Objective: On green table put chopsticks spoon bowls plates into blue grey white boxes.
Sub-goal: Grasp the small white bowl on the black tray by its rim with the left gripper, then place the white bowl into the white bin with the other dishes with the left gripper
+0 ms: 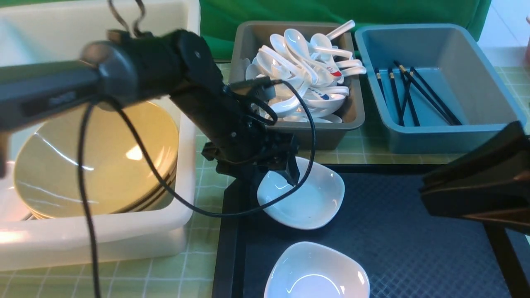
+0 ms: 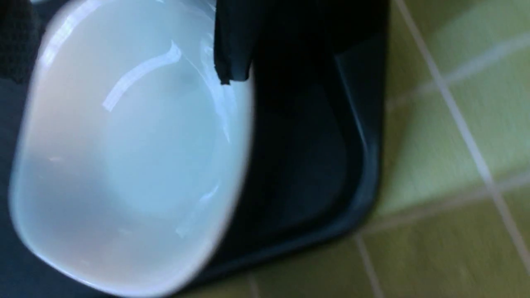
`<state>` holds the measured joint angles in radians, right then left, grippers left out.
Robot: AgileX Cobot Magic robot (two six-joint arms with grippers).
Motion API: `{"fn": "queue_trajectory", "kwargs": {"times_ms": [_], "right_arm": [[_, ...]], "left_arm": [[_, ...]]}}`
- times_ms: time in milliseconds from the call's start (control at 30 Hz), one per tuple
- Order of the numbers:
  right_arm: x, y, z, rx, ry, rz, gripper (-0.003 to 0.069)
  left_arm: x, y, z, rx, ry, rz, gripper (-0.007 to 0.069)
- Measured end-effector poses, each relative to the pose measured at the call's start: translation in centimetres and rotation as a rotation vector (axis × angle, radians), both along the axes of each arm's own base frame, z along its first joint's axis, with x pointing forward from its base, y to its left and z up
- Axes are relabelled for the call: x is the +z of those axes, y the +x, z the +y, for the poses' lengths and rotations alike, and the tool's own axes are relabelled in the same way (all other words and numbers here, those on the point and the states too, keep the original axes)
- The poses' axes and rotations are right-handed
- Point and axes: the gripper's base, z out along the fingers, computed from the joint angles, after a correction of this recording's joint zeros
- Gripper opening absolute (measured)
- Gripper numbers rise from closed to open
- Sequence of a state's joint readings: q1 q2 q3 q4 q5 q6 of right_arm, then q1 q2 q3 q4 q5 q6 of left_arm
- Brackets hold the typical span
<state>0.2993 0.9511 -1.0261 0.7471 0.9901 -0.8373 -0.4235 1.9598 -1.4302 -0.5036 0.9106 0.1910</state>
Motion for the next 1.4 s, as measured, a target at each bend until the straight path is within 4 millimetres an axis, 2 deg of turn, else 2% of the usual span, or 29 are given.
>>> {"fn": "queue_trajectory", "kwargs": {"times_ms": [233,433,467,533,567,633,667,733,833,933,1067,1167,1200,1233,1300,1333,1367,1400], "right_arm": [[0.3,-0.6,-0.2,0.011,0.001,-0.009,0.0131],[0.2,-0.8,-0.2,0.018,-0.002,-0.004,0.0132],[0.2,-0.8,-0.2,0.018,-0.002,-0.004,0.0132],[0.2,-0.8,-0.2,0.018,-0.002,-0.004,0.0134],[0.2,-0.8,-0.2,0.018,-0.002,-0.004,0.0135],[0.2,-0.8,-0.2,0.018,-0.002,-0.004,0.0139],[0.2,-0.8,-0.2,0.018,-0.002,-0.004,0.0141],[0.2,-0.8,-0.2,0.017,-0.002,-0.004,0.0143],[0.2,-0.8,-0.2,0.017,-0.002,-0.004,0.0144],[0.3,-0.7,-0.2,0.014,0.000,-0.007,0.0146],[0.4,-0.5,-0.2,0.000,0.007,-0.030,0.0151],[0.6,-0.3,0.0,0.030,0.018,-0.096,0.0152],[0.6,-0.3,0.1,0.035,0.020,-0.099,0.0152],[1.0,0.1,0.4,0.068,0.047,-0.119,0.0152],[1.3,0.8,0.9,0.095,0.063,-0.116,0.0152],[1.3,1.1,0.9,0.098,0.062,-0.111,0.0152],[1.6,1.9,1.3,0.122,0.057,-0.104,0.0152],[1.7,2.4,1.5,0.135,0.052,-0.096,0.0152]], "left_arm": [[-2.9,0.9,-0.1,0.011,0.034,0.009,0.0543],[-3.1,1.0,-0.2,0.008,0.026,0.009,0.0516],[-3.1,0.9,-0.2,0.000,0.027,0.013,0.0491],[-3.1,0.8,-0.2,-0.010,0.030,0.030,0.0393],[-3.1,0.7,-0.2,-0.017,0.032,0.037,0.0324],[-3.1,0.5,-0.2,-0.030,0.034,0.055,0.0120],[-3.1,0.5,-0.2,-0.033,0.035,0.058,0.0069],[-2.7,0.3,-0.2,-0.040,0.028,0.073,0.0028],[-1.8,-0.1,-0.2,-0.050,0.018,0.076,0.0015],[1.0,-0.8,0.5,-0.075,0.013,0.036,0.0015],[6.2,-1.8,2.7,-0.046,-0.044,-0.056,0.0015],[12.2,-3.6,7.2,0.024,-0.070,-0.166,0.0015],[12.5,-3.7,7.5,0.030,-0.071,-0.173,0.0015],[15.3,-5.0,10.5,0.094,-0.073,-0.234,0.0015],[17.5,-6.5,13.4,0.166,-0.070,-0.281,0.0015],[17.7,-6.6,13.7,0.172,-0.069,-0.288,0.0015],[19.3,-8.0,16.3,0.249,-0.058,-0.335,0.0015],[19.8,-8.5,17.5,0.284,-0.050,-0.352,0.0015]]}}
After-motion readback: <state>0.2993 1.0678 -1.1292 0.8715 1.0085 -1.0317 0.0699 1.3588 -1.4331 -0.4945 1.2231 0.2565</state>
